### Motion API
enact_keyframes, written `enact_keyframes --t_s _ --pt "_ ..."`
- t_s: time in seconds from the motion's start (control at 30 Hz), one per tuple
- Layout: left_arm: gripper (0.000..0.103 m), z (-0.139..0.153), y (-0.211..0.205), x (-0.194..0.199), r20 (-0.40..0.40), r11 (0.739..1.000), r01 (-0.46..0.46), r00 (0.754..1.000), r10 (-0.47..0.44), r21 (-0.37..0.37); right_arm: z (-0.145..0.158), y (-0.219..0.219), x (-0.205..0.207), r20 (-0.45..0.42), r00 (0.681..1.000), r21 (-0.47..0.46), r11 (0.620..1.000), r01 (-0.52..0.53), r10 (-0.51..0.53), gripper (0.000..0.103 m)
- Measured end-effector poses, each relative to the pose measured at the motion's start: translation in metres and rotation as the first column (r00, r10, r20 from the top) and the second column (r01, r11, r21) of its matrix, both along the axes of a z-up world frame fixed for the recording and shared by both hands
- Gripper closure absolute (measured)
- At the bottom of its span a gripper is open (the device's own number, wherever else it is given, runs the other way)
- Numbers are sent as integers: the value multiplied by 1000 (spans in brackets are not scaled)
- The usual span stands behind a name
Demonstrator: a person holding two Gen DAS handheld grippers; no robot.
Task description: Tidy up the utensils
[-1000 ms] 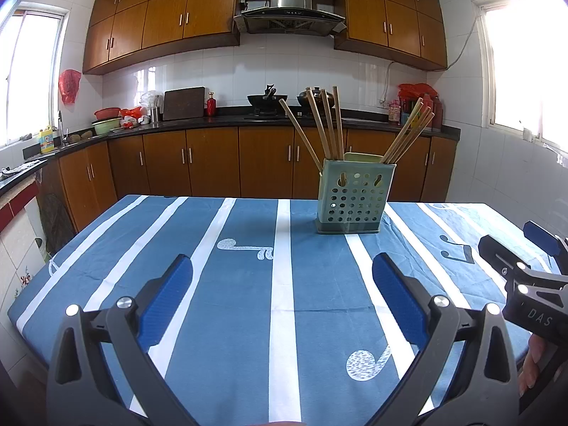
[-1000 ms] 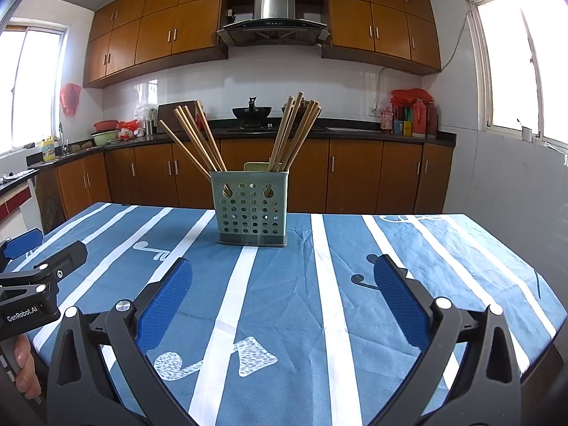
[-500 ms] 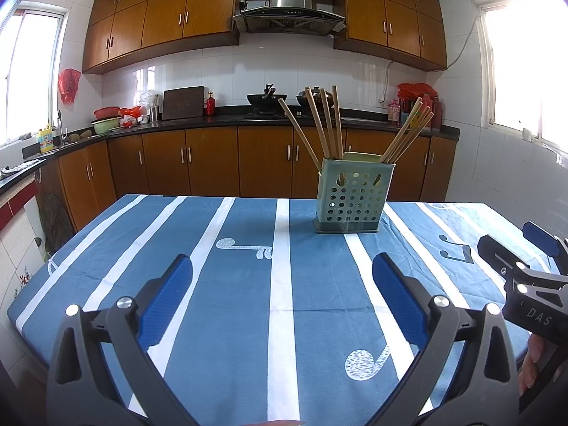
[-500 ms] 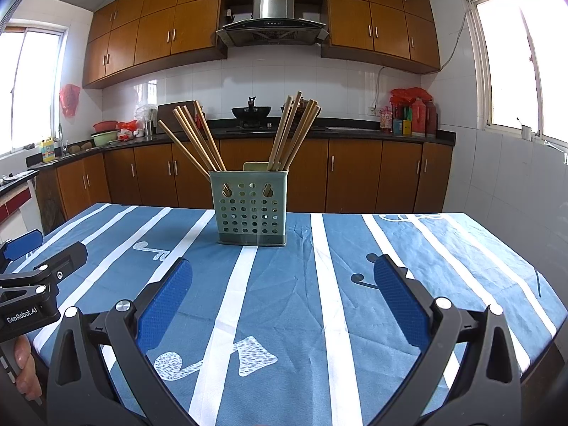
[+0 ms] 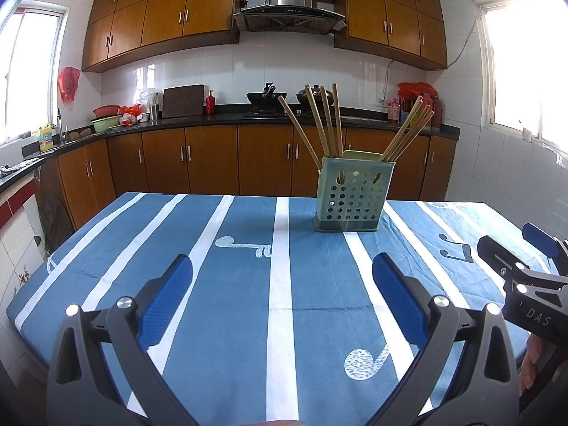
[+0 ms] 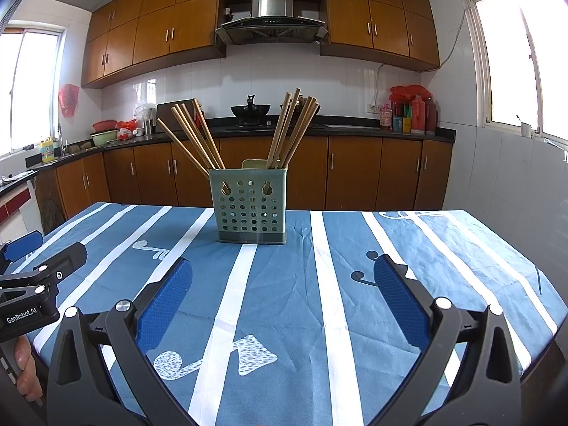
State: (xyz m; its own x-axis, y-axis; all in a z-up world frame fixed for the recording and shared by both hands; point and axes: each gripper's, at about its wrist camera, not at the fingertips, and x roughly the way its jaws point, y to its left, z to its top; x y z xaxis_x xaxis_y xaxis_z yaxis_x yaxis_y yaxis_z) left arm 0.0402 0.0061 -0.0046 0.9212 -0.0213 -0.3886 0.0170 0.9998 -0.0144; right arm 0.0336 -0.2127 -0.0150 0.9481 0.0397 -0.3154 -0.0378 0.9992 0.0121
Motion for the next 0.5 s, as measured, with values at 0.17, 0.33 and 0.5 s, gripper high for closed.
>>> enact_keyframes --t_s 0.17,0.33,0.5 --pt "4 0 -1 0 0 1000 0 1000 0 1 0 0 0 0 1000 0 1000 0 0 2" --pt "4 0 0 0 0 1000 0 1000 0 0 0 0 0 0 1000 0 1000 1 -1 2" --pt "4 -2 -2 -1 -2 1000 1 1000 -1 0 1 0 0 0 1000 1 1000 1 -1 2"
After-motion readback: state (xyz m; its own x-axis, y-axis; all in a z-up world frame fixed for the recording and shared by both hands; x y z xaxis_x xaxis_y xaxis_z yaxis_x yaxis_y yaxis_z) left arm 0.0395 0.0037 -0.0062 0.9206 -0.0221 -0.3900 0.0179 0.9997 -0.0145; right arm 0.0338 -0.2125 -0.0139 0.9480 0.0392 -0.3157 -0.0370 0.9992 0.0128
